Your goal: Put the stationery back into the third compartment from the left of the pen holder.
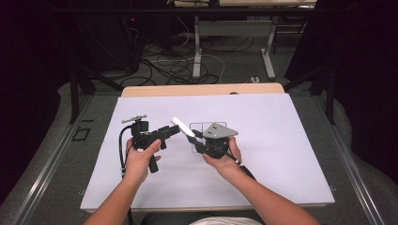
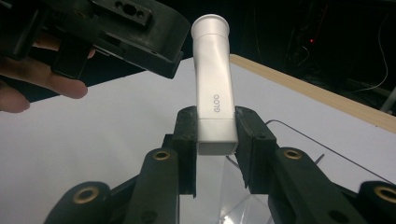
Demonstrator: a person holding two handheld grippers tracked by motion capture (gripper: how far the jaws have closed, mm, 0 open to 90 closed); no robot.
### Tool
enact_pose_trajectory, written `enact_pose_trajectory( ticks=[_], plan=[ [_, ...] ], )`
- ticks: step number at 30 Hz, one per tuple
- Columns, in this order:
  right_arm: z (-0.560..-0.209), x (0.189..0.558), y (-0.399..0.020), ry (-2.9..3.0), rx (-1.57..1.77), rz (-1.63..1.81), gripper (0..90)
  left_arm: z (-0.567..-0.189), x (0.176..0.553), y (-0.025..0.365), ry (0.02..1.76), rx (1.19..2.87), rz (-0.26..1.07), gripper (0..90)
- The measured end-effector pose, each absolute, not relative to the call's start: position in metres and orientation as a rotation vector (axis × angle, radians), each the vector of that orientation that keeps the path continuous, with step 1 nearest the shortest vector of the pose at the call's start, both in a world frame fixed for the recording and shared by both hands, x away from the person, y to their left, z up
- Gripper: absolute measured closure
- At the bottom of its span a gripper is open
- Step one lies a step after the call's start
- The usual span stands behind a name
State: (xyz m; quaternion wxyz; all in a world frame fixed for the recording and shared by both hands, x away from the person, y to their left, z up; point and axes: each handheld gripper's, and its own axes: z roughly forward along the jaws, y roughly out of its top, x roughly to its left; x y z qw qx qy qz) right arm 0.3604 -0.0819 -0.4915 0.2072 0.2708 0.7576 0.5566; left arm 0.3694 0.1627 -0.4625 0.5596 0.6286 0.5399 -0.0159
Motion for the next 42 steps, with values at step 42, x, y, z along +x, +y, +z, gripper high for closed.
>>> enact_pose_trajectory(
  ticks=[42],
  plan=[
    [-0.493,0.361,-0.086,2.079,0.810,1.671,70.8,-0.473,0.386,0.139,1.321,1.357,-0.294,64.2]
  ],
)
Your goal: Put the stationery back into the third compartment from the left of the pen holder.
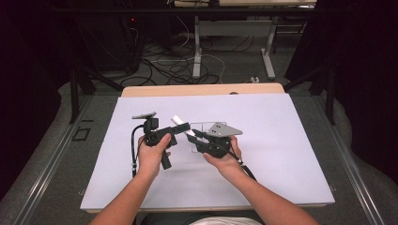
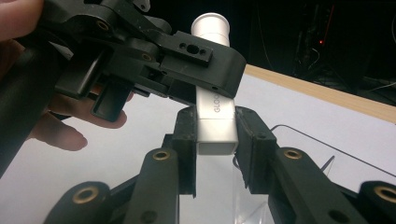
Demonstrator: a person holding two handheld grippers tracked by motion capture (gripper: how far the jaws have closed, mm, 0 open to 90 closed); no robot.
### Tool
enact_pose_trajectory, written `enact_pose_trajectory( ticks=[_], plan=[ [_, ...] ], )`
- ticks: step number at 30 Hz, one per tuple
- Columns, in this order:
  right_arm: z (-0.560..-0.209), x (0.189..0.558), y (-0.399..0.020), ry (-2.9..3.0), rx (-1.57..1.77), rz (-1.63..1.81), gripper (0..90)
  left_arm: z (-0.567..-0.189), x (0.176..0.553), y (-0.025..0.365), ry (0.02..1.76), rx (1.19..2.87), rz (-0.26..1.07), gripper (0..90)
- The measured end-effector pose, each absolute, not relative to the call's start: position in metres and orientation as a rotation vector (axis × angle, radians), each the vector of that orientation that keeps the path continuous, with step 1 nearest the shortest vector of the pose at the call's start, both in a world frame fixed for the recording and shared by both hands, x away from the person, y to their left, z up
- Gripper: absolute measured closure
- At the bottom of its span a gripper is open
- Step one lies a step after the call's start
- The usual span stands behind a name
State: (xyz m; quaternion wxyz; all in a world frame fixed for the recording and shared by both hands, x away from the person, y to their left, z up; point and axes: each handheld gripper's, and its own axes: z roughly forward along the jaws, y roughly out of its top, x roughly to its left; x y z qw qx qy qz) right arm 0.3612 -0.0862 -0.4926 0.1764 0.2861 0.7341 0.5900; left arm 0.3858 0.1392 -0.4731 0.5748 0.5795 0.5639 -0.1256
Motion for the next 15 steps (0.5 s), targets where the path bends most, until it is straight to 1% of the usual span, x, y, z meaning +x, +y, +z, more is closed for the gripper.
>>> enact_pose_trajectory(
  ticks=[15],
  plan=[
    [-0.4938,0.3604,-0.0899,2.005,0.781,1.707,70.6,-0.4683,0.3900,0.1363,1.340,1.297,-0.367,68.6]
  ],
)
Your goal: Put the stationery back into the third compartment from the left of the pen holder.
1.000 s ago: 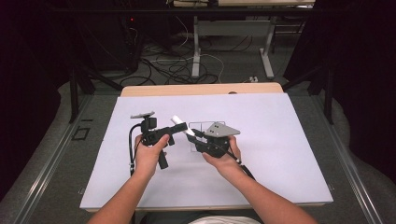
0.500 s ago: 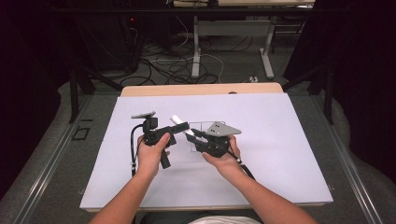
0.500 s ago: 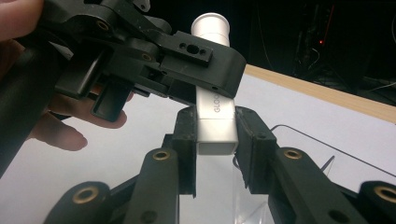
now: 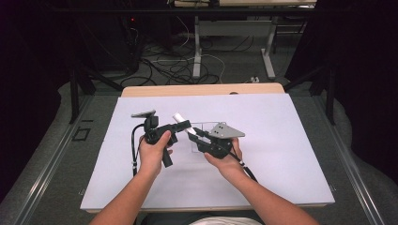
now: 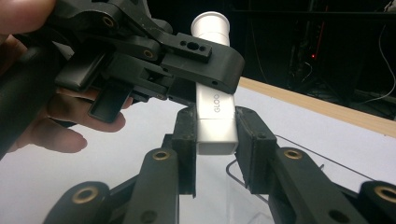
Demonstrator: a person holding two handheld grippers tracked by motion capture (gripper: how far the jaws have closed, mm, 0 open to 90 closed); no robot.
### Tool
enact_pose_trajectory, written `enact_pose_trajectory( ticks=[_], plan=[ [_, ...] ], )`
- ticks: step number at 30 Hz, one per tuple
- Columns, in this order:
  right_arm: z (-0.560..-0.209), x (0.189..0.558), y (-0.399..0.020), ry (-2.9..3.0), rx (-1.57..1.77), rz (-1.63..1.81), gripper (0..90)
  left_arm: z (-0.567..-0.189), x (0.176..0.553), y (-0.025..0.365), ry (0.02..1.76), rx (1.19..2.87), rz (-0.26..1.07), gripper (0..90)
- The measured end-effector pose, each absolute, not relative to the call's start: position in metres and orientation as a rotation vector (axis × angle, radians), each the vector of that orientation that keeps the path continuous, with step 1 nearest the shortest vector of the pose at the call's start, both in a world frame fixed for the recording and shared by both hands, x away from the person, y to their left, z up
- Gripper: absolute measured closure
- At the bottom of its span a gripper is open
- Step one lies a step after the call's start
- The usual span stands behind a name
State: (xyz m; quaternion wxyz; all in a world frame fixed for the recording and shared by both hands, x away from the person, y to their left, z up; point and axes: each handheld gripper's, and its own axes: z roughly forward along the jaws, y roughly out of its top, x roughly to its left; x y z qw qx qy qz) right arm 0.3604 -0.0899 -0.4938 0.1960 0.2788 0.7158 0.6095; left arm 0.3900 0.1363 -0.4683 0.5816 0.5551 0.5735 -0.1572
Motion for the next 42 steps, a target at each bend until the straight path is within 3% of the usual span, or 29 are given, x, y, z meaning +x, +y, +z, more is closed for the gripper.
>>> enact_pose_trajectory(
  ticks=[6,15,28,40,42],
  plan=[
    [-0.493,0.360,-0.094,2.003,0.782,1.696,70.3,-0.466,0.392,0.132,1.340,1.307,-0.379,69.0],
    [-0.489,0.360,-0.112,2.014,0.769,1.683,55.1,-0.465,0.396,0.119,1.328,1.348,-0.326,69.2],
    [-0.492,0.359,-0.146,2.034,0.780,1.585,44.3,-0.459,0.402,0.100,1.303,1.401,-0.235,69.2],
    [-0.492,0.362,-0.191,1.980,0.921,1.429,17.2,-0.456,0.403,0.081,1.253,1.448,-0.123,69.2],
    [-0.493,0.362,-0.197,1.972,0.925,1.415,16.1,-0.456,0.403,0.079,1.235,1.472,-0.104,69.2]
  ],
)
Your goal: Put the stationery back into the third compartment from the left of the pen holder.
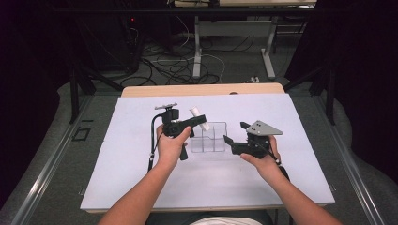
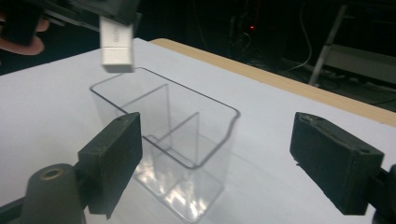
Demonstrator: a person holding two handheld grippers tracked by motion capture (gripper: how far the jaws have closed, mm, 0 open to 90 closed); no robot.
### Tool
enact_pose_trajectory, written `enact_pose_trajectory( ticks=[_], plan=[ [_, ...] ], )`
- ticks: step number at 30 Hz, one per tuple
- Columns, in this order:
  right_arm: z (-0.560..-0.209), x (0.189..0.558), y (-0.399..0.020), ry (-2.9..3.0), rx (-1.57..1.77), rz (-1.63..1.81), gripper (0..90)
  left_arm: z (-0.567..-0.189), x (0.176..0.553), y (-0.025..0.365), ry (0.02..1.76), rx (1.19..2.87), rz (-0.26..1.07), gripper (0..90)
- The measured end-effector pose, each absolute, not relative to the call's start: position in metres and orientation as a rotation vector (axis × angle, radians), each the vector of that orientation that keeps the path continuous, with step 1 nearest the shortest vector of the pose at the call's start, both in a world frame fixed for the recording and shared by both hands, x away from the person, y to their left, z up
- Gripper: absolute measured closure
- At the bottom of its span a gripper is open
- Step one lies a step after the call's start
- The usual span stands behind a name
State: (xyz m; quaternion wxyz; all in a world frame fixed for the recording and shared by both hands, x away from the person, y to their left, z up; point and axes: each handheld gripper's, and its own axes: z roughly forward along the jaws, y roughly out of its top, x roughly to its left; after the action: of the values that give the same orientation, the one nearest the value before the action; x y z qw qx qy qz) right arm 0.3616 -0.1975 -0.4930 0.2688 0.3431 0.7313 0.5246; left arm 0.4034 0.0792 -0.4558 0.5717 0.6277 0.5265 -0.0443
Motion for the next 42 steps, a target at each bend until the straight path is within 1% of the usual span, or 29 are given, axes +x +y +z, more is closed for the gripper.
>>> enact_pose_trajectory(
  ticks=[4,8,9,25,34,42],
  plan=[
    [-0.496,0.362,-0.209,1.952,0.953,1.370,13.1,-0.456,0.403,0.074,1.210,1.498,-0.070,69.2],
    [-0.499,0.366,-0.217,1.937,0.977,1.330,1.4,-0.455,0.402,0.068,1.184,1.534,-0.024,69.2],
    [-0.499,0.366,-0.219,1.938,0.993,1.321,0.0,-0.454,0.402,0.066,1.179,1.537,-0.014,69.2],
    [-0.515,0.375,-0.240,1.934,1.100,1.267,0.0,-0.464,0.399,0.034,1.086,1.657,0.171,69.2],
    [-0.517,0.375,-0.241,1.941,1.119,1.275,0.0,-0.473,0.397,0.022,1.044,1.708,0.298,69.2],
    [-0.519,0.374,-0.238,1.955,1.117,1.287,0.0,-0.483,0.396,0.015,1.031,1.744,0.324,69.2]
  ],
)
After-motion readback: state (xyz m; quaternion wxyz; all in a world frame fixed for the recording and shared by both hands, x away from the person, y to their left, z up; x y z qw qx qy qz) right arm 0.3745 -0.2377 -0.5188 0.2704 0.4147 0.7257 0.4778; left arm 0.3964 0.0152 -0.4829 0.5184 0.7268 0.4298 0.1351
